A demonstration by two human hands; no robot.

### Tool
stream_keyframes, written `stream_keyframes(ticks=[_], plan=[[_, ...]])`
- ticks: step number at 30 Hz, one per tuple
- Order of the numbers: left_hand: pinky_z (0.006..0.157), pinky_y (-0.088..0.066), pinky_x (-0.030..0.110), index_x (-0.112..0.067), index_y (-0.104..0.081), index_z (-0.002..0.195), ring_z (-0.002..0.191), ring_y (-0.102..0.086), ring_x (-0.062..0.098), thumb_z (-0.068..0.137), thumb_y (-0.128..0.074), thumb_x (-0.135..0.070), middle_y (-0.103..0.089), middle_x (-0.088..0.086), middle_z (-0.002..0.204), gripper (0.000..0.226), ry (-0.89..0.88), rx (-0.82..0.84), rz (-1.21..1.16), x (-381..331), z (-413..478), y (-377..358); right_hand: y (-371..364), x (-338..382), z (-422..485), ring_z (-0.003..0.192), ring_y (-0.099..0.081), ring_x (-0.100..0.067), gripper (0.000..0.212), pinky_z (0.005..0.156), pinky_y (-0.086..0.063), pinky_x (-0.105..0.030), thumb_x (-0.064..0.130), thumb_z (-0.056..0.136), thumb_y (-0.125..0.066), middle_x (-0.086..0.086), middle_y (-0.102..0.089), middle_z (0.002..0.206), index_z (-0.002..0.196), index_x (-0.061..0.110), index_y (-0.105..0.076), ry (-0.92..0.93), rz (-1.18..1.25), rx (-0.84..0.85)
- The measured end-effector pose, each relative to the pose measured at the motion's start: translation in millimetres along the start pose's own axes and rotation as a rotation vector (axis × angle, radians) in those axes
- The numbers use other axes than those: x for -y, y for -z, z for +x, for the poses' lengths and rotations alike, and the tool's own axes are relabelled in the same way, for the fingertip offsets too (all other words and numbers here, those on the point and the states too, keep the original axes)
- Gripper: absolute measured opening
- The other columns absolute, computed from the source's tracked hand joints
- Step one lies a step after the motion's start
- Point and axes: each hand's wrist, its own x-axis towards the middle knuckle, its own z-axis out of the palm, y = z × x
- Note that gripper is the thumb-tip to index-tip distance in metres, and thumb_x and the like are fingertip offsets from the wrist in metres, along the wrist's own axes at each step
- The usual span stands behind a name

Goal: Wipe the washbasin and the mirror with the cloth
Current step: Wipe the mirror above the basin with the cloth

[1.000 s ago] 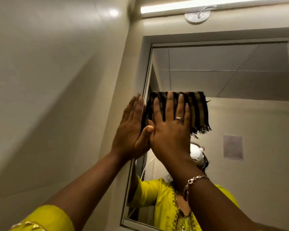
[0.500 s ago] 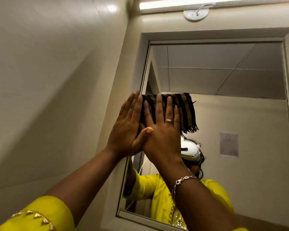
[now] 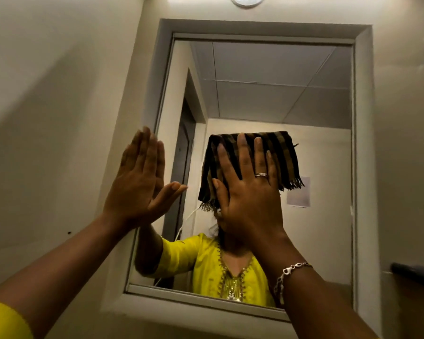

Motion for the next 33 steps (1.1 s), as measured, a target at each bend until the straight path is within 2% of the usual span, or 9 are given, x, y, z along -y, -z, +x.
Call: stream_keyframes(ticks=[4,16,23,28,33], plan=[[0.115,-0.001,0.04,0.002,-0.004,0.142,0.14,-0.001,0.033,0.088,-0.011,-0.066,-0.006,0.027,0.15,0.087,0.033,0.03,0.016,-1.8,-6.6,-2.1,11.6,-30.4,-11.5,0.142,-0.01,-0.034,0.055,0.115,-0.007,-0.047,0.043,0.095,-0.029,-0.013,-0.02,0.154,0.146,0.022,-0.027,0.017,-0.032,0.017],[0.116,0.002,0.034,0.006,-0.008,0.142,0.14,-0.002,0.034,0.087,-0.012,-0.066,-0.006,0.027,0.15,0.09,0.046,0.051,0.055,3.3,-7.6,-1.9,39.5,-107.9,-32.5,0.143,-0.009,-0.034,0.056,0.116,-0.004,-0.045,0.045,0.096,-0.019,-0.015,-0.018,0.154,0.146,0.021,-0.024,-0.087,-0.157,0.011],[0.115,0.002,0.031,0.007,-0.011,0.14,0.141,0.009,0.018,0.089,-0.012,-0.064,-0.01,0.03,0.148,0.088,0.034,0.006,0.011,2.5,-7.6,2.3,34.0,-91.1,-44.0,0.141,-0.012,-0.037,0.056,0.114,-0.006,-0.046,0.043,0.097,-0.02,-0.018,-0.018,0.154,0.147,0.019,-0.022,-0.2,-0.19,-0.037],[0.115,0.001,0.031,0.009,-0.014,0.139,0.139,-0.004,0.03,0.089,-0.012,-0.065,-0.012,0.03,0.148,0.09,0.072,-0.005,-0.048,0.9,-8.7,2.7,27.5,-70.7,-54.6,0.142,-0.009,-0.038,0.058,0.113,-0.007,-0.049,0.043,0.096,-0.02,-0.018,-0.012,0.155,0.148,0.017,-0.017,-0.276,-0.203,-0.032],[0.115,-0.002,0.033,0.008,-0.012,0.138,0.139,-0.004,0.028,0.09,-0.018,-0.061,-0.015,0.033,0.146,0.085,0.045,-0.043,-0.064,2.7,-8.5,2.2,21.2,-38.3,-54.4,0.141,-0.009,-0.041,0.058,0.112,-0.01,-0.051,0.043,0.097,-0.017,-0.019,-0.012,0.154,0.148,0.015,-0.016,-0.295,-0.185,-0.015]])
